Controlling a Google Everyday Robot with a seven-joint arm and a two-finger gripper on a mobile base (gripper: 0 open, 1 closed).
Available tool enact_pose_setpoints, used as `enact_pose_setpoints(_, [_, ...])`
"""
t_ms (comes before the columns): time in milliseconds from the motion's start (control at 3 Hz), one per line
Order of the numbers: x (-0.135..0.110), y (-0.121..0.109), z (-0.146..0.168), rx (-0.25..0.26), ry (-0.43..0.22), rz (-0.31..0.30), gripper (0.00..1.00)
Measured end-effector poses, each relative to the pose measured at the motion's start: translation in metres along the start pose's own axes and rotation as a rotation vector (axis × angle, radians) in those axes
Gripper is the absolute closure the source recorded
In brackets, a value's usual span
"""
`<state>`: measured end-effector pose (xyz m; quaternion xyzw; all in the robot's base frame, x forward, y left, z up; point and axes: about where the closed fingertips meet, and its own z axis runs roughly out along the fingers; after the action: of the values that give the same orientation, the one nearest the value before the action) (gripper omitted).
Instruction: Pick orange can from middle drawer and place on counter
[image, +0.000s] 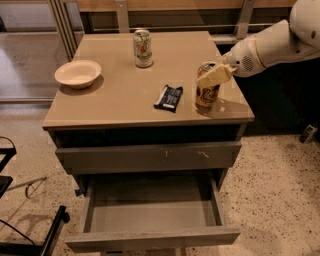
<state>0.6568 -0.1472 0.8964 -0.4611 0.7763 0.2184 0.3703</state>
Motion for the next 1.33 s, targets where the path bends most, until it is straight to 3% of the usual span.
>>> enact_pose_setpoints(667, [0.0115,-0.0034,0.0050,-0.009,-0.012,0.038,1.00])
enact_pose_setpoints(1000, [0.0120,-0.0036,0.0052,-0.009,-0.013,0.040,0.85])
enact_pose_setpoints(1333, [0.0120,-0.0036,0.0052,-0.010,-0.013,0.040,0.61])
